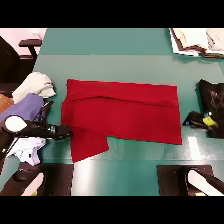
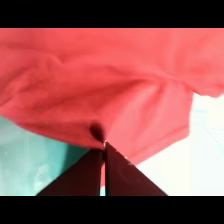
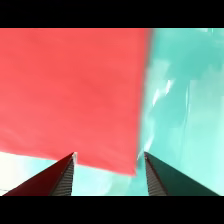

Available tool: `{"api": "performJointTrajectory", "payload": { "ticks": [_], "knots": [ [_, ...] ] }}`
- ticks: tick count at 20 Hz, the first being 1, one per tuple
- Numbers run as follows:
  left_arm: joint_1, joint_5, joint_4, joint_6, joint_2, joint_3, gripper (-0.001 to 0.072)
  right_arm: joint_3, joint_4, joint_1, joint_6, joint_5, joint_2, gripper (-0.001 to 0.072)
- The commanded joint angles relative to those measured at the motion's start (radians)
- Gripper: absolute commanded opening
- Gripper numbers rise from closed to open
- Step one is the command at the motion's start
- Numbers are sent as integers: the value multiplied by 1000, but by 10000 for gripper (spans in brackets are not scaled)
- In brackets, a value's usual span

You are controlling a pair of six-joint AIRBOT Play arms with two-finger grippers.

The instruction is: Fold the shirts.

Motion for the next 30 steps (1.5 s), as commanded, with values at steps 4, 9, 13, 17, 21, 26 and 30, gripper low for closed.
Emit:
{"api": "performJointTrajectory", "payload": {
  "ticks": [4, 9, 13, 17, 21, 26, 30],
  "knots": [
    [-1, -55, 6, 1, 47, 24, 24, -278, 126, -269, -33, -22, 49, 481],
    [-1, -53, 7, 1, 47, 24, 24, -330, 143, -188, -32, -122, 50, 394],
    [-1, -72, 16, 17, 47, 24, 24, -328, 166, -77, -34, -174, -27, 90],
    [-1, -222, 106, 2, 98, 24, 22, -264, 155, -23, -34, -118, 23, 22],
    [-1, -391, 92, -60, 256, 29, 23, -151, 77, -24, -31, 71, 200, 21],
    [-1, -338, 54, -59, 248, 138, 23, -48, 10, -24, -24, 137, 325, 21],
    [-1, -111, 162, -2, 47, 238, 23, 62, 11, -24, -22, 85, 180, 21]
  ]
}}
